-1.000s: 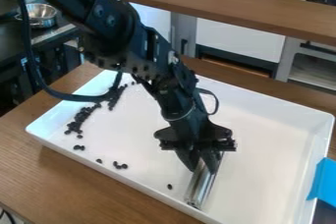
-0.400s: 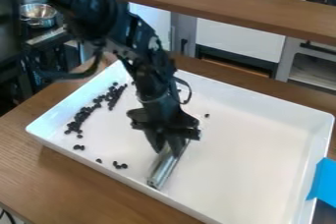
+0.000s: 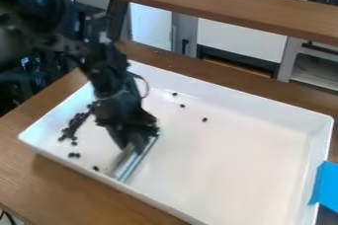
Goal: Sweep into pile
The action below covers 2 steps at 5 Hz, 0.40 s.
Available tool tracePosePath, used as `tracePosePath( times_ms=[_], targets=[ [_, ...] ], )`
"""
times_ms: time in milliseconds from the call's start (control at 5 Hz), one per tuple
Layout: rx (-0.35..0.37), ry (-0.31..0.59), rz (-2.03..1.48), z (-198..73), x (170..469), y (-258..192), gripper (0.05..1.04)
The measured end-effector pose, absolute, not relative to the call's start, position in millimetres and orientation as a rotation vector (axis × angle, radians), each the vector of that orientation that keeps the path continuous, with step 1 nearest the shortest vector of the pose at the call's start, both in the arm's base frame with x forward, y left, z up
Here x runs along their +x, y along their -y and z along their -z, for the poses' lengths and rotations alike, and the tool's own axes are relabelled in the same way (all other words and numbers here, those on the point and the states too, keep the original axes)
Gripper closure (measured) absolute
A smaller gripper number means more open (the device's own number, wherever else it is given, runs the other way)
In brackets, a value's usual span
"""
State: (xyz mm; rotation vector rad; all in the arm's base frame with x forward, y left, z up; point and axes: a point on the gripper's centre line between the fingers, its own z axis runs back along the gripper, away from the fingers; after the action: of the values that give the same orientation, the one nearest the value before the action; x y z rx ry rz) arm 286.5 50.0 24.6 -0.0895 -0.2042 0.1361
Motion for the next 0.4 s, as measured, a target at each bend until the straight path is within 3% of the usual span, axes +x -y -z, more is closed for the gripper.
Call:
tracePosePath(
  times_ms=[400],
  targets=[
    [-0.042,0.226,-0.106,-26.1,275.0,-88.9,0.745]
  ],
)
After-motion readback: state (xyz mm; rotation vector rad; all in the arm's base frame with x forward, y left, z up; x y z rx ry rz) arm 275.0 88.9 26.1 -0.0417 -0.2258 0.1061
